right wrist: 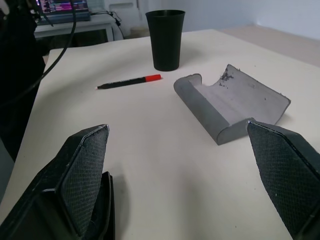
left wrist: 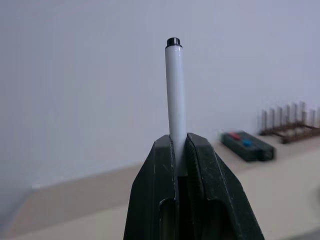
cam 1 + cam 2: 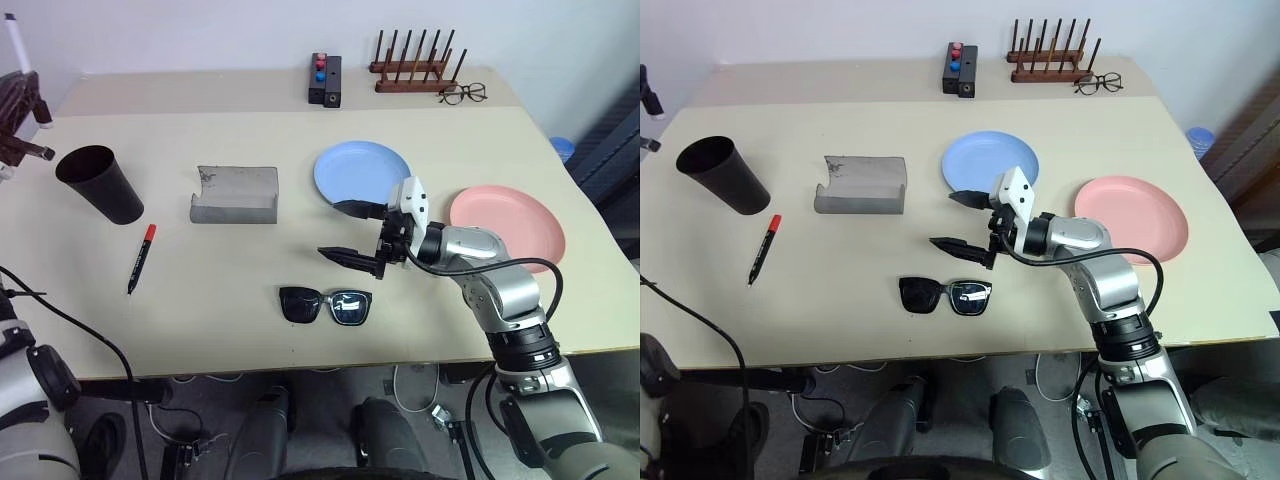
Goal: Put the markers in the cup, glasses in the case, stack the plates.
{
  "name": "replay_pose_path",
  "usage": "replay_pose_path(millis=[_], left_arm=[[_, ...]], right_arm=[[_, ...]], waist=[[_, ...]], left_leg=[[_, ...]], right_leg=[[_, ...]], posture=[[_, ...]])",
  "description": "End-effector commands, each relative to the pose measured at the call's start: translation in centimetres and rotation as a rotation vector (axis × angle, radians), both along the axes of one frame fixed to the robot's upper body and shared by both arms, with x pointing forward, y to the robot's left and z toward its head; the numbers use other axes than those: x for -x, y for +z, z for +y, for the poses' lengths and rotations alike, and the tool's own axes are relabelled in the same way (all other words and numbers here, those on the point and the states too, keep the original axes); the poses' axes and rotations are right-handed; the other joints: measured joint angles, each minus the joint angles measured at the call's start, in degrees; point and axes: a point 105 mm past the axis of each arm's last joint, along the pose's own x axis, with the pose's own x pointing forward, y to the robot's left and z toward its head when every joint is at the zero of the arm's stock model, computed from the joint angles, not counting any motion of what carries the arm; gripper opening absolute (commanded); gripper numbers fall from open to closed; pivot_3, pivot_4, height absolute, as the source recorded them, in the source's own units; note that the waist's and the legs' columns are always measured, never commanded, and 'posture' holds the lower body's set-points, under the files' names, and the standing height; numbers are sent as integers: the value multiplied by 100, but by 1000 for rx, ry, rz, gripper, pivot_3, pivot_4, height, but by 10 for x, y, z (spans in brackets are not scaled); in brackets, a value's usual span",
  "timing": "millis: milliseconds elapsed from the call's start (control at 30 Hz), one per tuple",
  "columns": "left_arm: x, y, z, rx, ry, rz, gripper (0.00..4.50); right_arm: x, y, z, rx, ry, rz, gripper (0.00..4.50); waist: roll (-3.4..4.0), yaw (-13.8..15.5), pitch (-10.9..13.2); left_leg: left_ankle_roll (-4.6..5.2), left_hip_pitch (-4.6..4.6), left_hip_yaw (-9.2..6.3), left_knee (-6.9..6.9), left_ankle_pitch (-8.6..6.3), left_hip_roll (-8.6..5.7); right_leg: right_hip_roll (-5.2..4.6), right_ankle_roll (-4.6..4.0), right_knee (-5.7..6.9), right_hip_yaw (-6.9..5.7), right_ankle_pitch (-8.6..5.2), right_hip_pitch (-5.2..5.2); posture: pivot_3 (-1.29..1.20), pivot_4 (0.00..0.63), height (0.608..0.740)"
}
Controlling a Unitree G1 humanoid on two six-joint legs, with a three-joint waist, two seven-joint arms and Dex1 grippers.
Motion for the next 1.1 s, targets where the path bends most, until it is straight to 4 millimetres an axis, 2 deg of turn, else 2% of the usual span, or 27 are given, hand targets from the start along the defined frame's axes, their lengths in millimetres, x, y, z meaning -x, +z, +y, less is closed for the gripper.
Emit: replay_pose_path(millis=[33,300,600,933,1100], left_arm=[[3,4,21,50,88,-68,47],[-19,-34,9,142,36,-38,47],[-27,-63,-1,169,1,13,47],[-26,-84,-1,130,41,60,47],[-26,-87,-2,141,41,56,47]], right_arm=[[4,13,3,-23,17,-53,4500],[4,15,3,-25,13,-62,4500],[5,16,1,-19,3,-70,4500],[6,15,-1,-8,-7,-71,4500],[7,15,-1,-5,-5,-70,4500]], waist=[[0,0,0],[-3,19,-1],[-4,-13,0],[-4,-7,0],[-4,7,-1]], left_leg=[[0,0,0,3,0,0],[1,-1,-8,20,0,-2],[1,0,-8,18,0,0],[1,0,-8,20,0,0],[1,0,-9,22,0,-1]], right_leg=[[0,1,3,0,0,0],[1,5,7,-12,2,13],[4,6,12,-10,3,10],[3,6,12,-10,3,12],[3,6,12,-11,3,13]], posture=[[0,150,735],[0,150,735],[0,150,735],[0,150,735],[0,150,735]])
